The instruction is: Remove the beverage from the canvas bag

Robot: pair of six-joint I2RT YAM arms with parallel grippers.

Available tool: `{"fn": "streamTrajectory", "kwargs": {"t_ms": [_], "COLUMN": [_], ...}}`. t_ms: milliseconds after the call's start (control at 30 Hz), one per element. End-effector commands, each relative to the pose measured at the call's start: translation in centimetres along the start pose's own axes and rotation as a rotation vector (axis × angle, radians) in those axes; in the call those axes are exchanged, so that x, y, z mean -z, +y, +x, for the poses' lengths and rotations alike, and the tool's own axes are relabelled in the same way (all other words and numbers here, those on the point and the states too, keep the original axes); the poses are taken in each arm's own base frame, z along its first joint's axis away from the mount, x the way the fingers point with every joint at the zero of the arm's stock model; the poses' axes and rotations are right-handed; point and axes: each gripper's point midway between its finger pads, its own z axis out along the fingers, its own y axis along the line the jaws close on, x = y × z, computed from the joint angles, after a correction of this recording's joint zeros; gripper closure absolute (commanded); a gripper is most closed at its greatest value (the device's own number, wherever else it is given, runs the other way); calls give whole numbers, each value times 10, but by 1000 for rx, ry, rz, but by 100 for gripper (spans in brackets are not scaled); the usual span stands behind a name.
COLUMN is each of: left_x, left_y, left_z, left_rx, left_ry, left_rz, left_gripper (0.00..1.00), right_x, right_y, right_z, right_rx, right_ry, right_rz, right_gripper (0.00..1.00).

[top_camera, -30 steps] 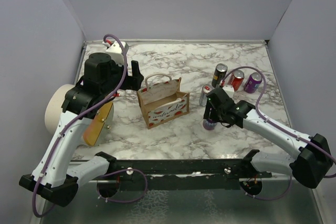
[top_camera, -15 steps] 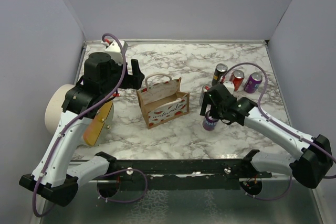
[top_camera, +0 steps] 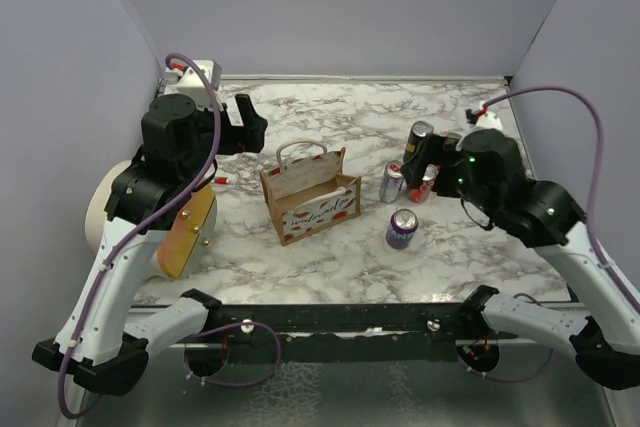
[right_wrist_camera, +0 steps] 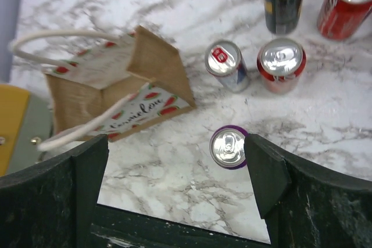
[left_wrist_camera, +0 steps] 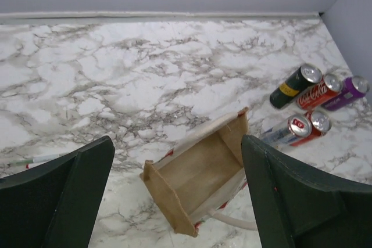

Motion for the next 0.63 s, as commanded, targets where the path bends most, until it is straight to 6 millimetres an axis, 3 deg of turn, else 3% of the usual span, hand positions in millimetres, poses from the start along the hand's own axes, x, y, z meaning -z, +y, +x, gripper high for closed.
{"fn": "streamTrajectory", "kwargs": {"t_ms": [0,100,233,467,600], "left_x": [28,42,53,62,64], "left_y": [8,14,18,24,26], "left_z": [-53,-68,-77,-82,-81], "left_rx": [33,51,54,38,39], "left_ry": [-209,-279,-320,-331,-330], "left_rz": [-64,-96,-119,-150,-158], "left_gripper": [5,1,1,1,1], "right_x": [61,96,124,141,145], "right_y": [8,15,23,31,23], "right_z": [-52,-88,-117,-136,-139], "right_rx": [69,51,35,18,7], "right_ry": [-146,-235,-303,-357,-388], "right_rz": [-108,-150,-184,-227,-199], "right_gripper": [0,0,1,1,0]}}
